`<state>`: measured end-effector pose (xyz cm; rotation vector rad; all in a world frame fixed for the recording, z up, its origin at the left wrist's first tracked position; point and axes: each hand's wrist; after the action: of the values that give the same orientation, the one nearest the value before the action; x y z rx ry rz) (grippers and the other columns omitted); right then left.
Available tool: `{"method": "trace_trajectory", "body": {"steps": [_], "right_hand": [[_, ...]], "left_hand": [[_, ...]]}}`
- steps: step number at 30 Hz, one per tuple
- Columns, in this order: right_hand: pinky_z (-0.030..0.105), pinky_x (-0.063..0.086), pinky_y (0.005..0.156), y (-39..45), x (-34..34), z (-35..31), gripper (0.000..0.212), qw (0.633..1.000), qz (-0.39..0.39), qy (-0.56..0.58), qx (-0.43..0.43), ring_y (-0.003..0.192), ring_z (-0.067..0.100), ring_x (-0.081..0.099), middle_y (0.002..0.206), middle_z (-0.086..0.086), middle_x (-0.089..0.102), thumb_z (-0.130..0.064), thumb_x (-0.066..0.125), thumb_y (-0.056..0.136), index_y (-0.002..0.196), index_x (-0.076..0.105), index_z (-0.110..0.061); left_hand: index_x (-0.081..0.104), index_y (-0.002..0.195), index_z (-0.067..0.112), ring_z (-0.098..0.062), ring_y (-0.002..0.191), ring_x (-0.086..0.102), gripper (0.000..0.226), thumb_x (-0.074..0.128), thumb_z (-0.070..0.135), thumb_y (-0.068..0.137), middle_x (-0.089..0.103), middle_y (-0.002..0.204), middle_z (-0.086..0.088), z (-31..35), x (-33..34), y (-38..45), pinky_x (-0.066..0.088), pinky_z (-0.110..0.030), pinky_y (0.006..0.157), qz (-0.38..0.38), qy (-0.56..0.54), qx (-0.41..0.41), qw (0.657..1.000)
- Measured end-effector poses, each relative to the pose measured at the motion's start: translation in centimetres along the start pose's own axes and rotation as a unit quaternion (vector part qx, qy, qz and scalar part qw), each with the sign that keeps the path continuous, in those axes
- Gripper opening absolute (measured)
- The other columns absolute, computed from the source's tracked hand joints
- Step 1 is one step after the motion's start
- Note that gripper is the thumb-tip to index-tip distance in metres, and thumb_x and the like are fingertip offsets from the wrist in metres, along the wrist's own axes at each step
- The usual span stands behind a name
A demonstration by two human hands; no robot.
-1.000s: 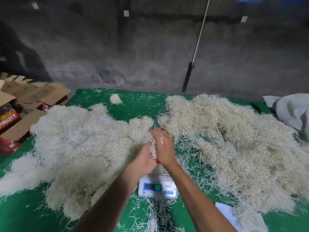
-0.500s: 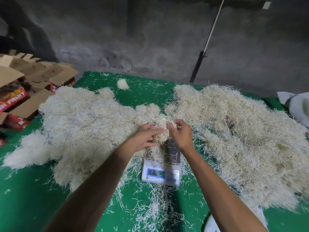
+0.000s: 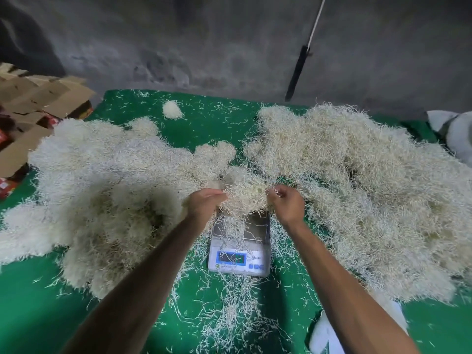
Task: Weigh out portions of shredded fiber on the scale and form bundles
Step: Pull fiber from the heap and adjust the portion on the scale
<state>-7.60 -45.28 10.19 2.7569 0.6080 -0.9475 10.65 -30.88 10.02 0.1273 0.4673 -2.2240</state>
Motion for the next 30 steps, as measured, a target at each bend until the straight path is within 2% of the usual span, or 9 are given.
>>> {"method": "trace_trajectory", "body": {"steps": [3,7,11,14,16,19,24,27,30], "right_hand": [[0.046,0.057,0.05,-0.1,0.6,1.3,0.021,0.999,-0.021,0.017,0.018,0.048,0.021,0.061,0.067,0.005,0.072,-0.033,0.068,0.098,0.079,0.072,-0.025],[0.051,0.059,0.056,-1.2,1.9,3.1,0.024,0.997,-0.046,0.013,0.06,0.059,0.031,0.07,0.074,0.011,0.073,-0.029,0.066,0.099,0.084,0.072,-0.012],[0.043,0.059,0.051,-2.6,3.1,4.8,0.023,0.993,-0.072,-0.048,0.079,0.055,0.024,0.07,0.07,0.006,0.073,-0.029,0.061,0.102,0.084,0.071,-0.02],[0.033,0.061,0.053,-3.0,3.5,5.2,0.015,0.99,-0.08,0.016,0.118,0.055,0.013,0.071,0.073,0.003,0.073,-0.024,0.06,0.103,0.095,0.069,-0.015],[0.025,0.057,0.048,-3.2,3.4,4.8,0.008,0.992,-0.047,0.044,0.112,0.058,0.007,0.071,0.078,-0.002,0.07,-0.025,0.058,0.104,0.106,0.062,-0.018],[0.034,0.061,0.053,-3.1,2.6,4.2,0.017,0.996,0.012,0.013,0.082,0.059,0.012,0.07,0.085,-0.015,0.065,-0.035,0.052,0.105,0.118,0.059,-0.025],[0.026,0.052,0.045,-2.8,1.8,3.5,0.032,0.997,0.042,0.008,0.061,0.058,0.008,0.067,0.096,-0.009,0.069,-0.045,0.047,0.105,0.117,0.064,-0.02],[0.02,0.055,0.06,-3.1,1.8,3.0,0.038,0.998,0.048,0.009,0.037,0.076,0.004,0.07,0.117,-0.001,0.071,-0.047,0.049,0.104,0.124,0.064,-0.018],[0.048,0.054,0.102,-3.8,1.8,2.4,0.058,0.999,0.037,0.01,0.035,0.122,0.019,0.062,0.144,0.004,0.058,-0.052,0.049,0.103,0.149,0.045,-0.017]], "left_hand": [[0.077,0.1,0.004,-0.018,0.074,0.07,0.026,0.086,0.014,0.077,0.077,0.088,-0.01,-1.1,-0.6,0.3,0.055,-0.022,0.063,0.024,0.019,-0.008,1.0],[0.077,0.09,0.007,-0.012,0.063,0.065,0.021,0.086,0.021,0.077,0.073,0.072,-0.004,-3.0,-0.6,0.4,0.05,-0.016,0.055,0.046,0.063,-0.027,0.997],[0.074,0.087,0.0,-0.021,0.066,0.066,0.018,0.083,0.013,0.079,0.073,0.075,-0.022,-4.5,0.0,-0.1,0.054,-0.031,0.066,0.031,0.043,-0.073,0.996],[0.074,0.089,0.001,-0.019,0.059,0.065,0.014,0.081,0.007,0.08,0.07,0.067,-0.017,-4.8,0.1,-0.5,0.056,-0.031,0.065,0.045,0.026,-0.085,0.995],[0.07,0.073,0.006,-0.023,0.064,0.066,0.013,0.08,0.007,0.081,0.07,0.067,-0.017,-4.8,0.2,-0.6,0.059,-0.044,0.076,0.052,0.015,-0.092,0.994],[0.064,0.062,0.019,-0.026,0.069,0.069,0.028,0.078,0.013,0.085,0.073,0.073,-0.02,-4.3,0.0,-1.4,0.061,-0.054,0.081,0.064,0.019,-0.07,0.995],[0.065,0.078,0.035,-0.019,0.069,0.057,0.018,0.072,0.029,0.093,0.072,0.083,-0.027,-3.6,-0.6,-2.8,0.053,-0.036,0.064,0.051,0.003,0.016,0.999],[0.064,0.083,0.031,-0.016,0.068,0.055,0.018,0.066,0.043,0.096,0.068,0.077,-0.012,-3.3,-0.7,-3.3,0.048,-0.025,0.062,0.035,-0.029,-0.015,0.999],[0.065,0.12,0.013,-0.018,0.094,0.064,0.049,0.05,0.055,0.101,0.066,0.097,0.0,-3.1,-0.9,-3.6,0.054,-0.044,0.098,0.002,-0.064,-0.054,0.997]]}}
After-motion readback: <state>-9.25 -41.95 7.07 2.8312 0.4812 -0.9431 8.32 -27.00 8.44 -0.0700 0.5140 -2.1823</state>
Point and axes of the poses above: each hand's wrist, its own y-axis towards the middle knuckle, its own x-axis out of the palm, z = x × y
